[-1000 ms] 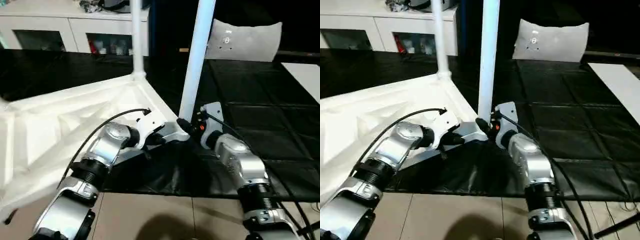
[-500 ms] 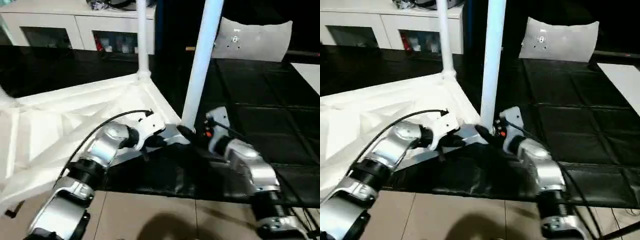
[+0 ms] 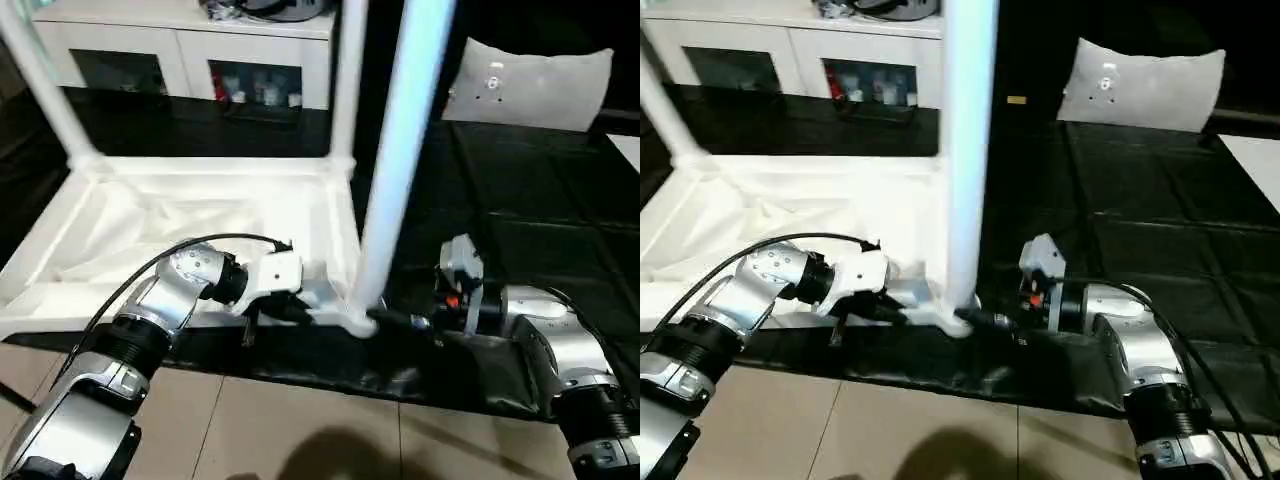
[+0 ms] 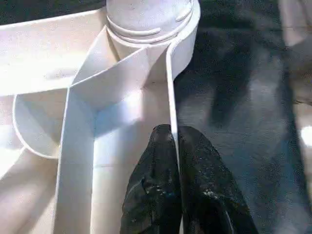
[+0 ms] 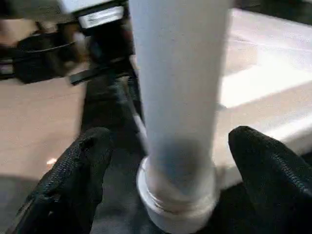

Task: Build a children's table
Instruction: Rotate leg to tighten

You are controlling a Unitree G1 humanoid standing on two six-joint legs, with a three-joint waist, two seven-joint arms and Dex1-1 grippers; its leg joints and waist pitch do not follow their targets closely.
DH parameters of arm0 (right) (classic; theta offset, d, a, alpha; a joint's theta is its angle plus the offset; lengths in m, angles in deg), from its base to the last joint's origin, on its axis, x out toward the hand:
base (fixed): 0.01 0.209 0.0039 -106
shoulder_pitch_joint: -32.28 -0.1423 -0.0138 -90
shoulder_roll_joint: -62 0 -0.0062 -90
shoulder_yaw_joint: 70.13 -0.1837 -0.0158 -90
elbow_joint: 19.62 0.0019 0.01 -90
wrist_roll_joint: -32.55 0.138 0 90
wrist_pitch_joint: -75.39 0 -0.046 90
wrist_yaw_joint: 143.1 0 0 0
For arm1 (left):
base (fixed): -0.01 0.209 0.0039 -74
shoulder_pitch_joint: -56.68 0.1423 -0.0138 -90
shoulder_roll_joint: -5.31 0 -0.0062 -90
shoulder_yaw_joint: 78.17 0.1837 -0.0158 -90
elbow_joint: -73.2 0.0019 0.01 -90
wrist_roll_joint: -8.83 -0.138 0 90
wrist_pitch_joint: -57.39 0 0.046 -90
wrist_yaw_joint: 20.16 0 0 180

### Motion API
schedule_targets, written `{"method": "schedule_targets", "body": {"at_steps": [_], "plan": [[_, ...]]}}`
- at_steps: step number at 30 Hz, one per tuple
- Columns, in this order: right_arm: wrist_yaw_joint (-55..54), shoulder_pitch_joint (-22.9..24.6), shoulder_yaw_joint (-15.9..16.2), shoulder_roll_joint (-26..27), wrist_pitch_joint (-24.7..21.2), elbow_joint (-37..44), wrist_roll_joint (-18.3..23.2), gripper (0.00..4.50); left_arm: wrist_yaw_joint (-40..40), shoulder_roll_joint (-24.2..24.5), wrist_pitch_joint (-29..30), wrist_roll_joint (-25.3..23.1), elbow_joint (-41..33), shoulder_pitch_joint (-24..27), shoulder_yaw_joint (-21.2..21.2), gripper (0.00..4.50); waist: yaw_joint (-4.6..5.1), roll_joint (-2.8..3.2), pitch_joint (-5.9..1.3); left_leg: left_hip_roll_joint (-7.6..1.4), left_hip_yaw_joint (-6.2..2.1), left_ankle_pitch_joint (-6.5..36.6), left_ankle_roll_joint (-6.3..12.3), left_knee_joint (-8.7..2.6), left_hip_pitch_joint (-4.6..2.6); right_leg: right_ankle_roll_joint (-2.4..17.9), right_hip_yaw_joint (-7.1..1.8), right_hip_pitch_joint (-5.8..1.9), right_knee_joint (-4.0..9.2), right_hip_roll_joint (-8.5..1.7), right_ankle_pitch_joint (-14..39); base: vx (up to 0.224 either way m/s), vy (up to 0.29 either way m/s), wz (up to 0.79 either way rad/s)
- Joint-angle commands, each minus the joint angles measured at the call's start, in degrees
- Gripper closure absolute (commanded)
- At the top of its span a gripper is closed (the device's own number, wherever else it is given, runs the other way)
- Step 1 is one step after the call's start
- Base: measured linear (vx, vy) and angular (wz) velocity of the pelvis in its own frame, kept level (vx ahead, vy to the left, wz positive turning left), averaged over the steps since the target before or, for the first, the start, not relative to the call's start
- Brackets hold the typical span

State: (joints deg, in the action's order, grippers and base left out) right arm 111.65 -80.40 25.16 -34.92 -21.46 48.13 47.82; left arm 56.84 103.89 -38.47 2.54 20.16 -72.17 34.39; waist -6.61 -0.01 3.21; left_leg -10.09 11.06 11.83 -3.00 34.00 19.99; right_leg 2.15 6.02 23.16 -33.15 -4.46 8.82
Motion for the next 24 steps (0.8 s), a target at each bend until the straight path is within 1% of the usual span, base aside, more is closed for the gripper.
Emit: {"method": "schedule_targets", "body": {"at_steps": [1,2,3,4,5,6,7,8,9,11,13,14,15,16,18,21,24], "plan": [[4.2,-1.4,1.5,-1.0,-0.4,-0.9,0.7,0.63,4.6,0.8,-2.8,-0.5,-1.1,-0.1,3.2,4.50,-0.10,-0.10,-4.09,-3.80,-1.43,8.3,4.42,-3.76,-0.35,10.3,-3.33,-3.25,3.63,-5.15,17.9,0.000,0.000,0.00],[5.6,-2.1,2.4,-1.2,-0.2,-2.0,0.1,0.85,6.1,1.1,-3.6,-0.2,-1.5,0.0,3.8,4.50,-0.23,-0.09,-4.14,-3.83,-1.40,8.2,4.21,-3.74,-0.41,10.4,-3.37,-3.22,3.53,-5.16,17.6,0.000,0.000,0.00],[5.6,-2.1,2.4,-1.2,-0.2,-2.0,0.1,0.90,6.1,1.1,-3.6,-0.2,-1.5,0.0,3.8,4.50,-0.23,-0.49,-4.07,-3.87,-1.34,8.1,4.28,-3.77,-0.38,10.5,-3.41,-3.20,3.56,-5.19,17.4,0.000,0.000,0.00],[6.1,-2.5,2.9,-1.3,0.1,-2.7,-0.3,0.90,6.9,1.3,-4.1,0.0,-1.6,0.0,4.1,4.50,-0.34,-0.22,-4.10,-3.86,-1.42,8.0,4.13,-3.80,-0.36,10.6,-3.38,-3.21,3.42,-5.23,17.5,0.000,0.000,0.00],[6.9,-3.0,3.6,-1.4,0.5,-3.7,-0.8,1.09,8.1,1.3,-4.6,0.1,-2.0,0.1,4.4,4.50,-0.33,-0.38,-4.04,-3.86,-1.36,8.1,3.96,-3.78,-0.42,10.6,-3.37,-3.09,3.46,-5.20,17.7,0.000,0.000,0.00],[7.4,-3.3,3.9,-1.5,0.8,-4.4,-1.1,1.09,8.8,1.4,-4.8,0.2,-2.2,0.2,4.5,4.50,-0.55,-0.32,-4.04,-3.87,-1.34,8.0,3.81,-3.79,-0.48,10.4,-3.44,-3.12,3.49,-5.25,17.8,0.000,0.000,0.00],[8.3,-3.5,4.2,-1.5,0.9,-4.8,-1.1,1.22,9.5,1.3,-5.1,0.2,-2.4,0.2,4.6,4.50,-0.66,-0.44,-4.02,-3.91,-1.32,7.8,3.79,-3.81,-0.46,10.4,-3.49,-3.11,3.42,-5.26,17.5,0.000,0.000,0.00],[8.6,-3.6,4.3,-1.5,0.8,-5.0,-1.1,1.30,9.7,1.3,-5.2,0.3,-2.4,0.2,4.6,4.50,-0.83,-0.37,-4.02,-3.94,-1.34,7.7,3.81,-3.82,-0.46,10.4,-3.48,-3.10,3.37,-5.28,17.5,0.000,0.000,0.00],[9.1,-3.8,4.4,-1.6,0.8,-5.2,-1.1,1.30,10.0,1.3,-5.4,0.3,-2.5,0.2,4.7,4.50,-0.92,-0.55,-4.03,-3.92,-1.28,7.6,3.87,-3.78,-0.50,10.4,-3.47,-3.07,3.40,-5.29,17.6,0.000,0.000,0.00],[10.3,-3.9,4.8,-1.6,0.8,-5.0,-0.8,1.49,10.7,1.4,-5.9,0.2,-2.4,0.1,5.0,4.50,-1.23,-0.50,-4.09,-3.96,-1.30,7.1,3.97,-3.75,-0.47,10.4,-3.53,-3.09,3.17,-5.30,16.7,0.000,0.000,0.00],[12.8,-4.4,5.7,-1.8,1.2,-5.3,-0.3,1.58,11.6,1.8,-7.2,-0.2,-2.1,-0.2,5.9,4.50,-1.29,-0.44,-4.06,-3.94,-1.35,7.4,4.05,-3.77,-0.47,10.4,-3.45,-3.08,3.16,-5.29,16.9,0.000,0.000,0.00],[13.4,-4.6,6.0,-1.8,1.4,-5.5,-0.3,1.72,11.8,1.9,-7.5,-0.3,-1.9,-0.4,6.1,4.50,-1.24,-0.51,-4.05,-3.93,-1.36,7.5,4.04,-3.79,-0.42,10.2,-3.42,-3.12,3.23,-5.28,17.2,0.000,0.000,0.00],[13.4,-4.6,6.0,-1.9,1.4,-5.5,-0.3,1.72,11.8,1.9,-7.5,-0.3,-1.9,-0.4,6.1,4.50,-1.26,-0.54,-4.04,-3.90,-1.33,7.5,3.98,-3.76,-0.44,10.0,-3.46,-3.09,3.27,-5.31,17.6,0.000,0.000,0.00],[13.6,-4.7,6.1,-1.9,1.5,-5.7,-0.3,1.92,11.9,1.9,-7.6,-0.4,-1.8,-0.5,6.1,4.50,-1.24,-0.52,-3.99,-3.90,-1.33,7.6,3.86,-3.81,-0.48,9.9,-3.44,-3.05,3.34,-5.27,18.1,0.000,0.000,0.00],[14.1,-4.8,6.3,-1.9,1.4,-5.7,-0.1,1.99,12.1,1.9,-7.7,-0.4,-1.7,-0.6,6.1,4.50,-1.33,-0.53,-4.02,-3.92,-1.34,7.4,3.71,-3.80,-0.48,9.6,-3.47,-3.08,3.37,-5.32,18.5,0.000,0.000,0.00],[14.9,-4.8,6.6,-1.9,1.2,-5.7,0.0,2.37,12.5,1.8,-7.8,-0.4,-1.6,-0.7,6.0,4.50,-1.32,-0.65,-4.09,-3.93,-1.37,6.9,3.83,-3.80,-0.42,9.7,-3.44,-3.10,3.20,-5.25,17.5,0.000,0.000,0.00],[15.3,-4.7,6.6,-1.8,0.9,-5.6,-0.1,2.43,12.6,1.8,-7.8,-0.4,-1.5,-0.7,6.0,4.50,-1.34,-0.62,-4.11,-3.89,-1.34,6.8,3.88,-3.76,-0.42,9.8,-3.43,-3.09,3.20,-5.26,17.4,0.000,0.000,0.00]]}}
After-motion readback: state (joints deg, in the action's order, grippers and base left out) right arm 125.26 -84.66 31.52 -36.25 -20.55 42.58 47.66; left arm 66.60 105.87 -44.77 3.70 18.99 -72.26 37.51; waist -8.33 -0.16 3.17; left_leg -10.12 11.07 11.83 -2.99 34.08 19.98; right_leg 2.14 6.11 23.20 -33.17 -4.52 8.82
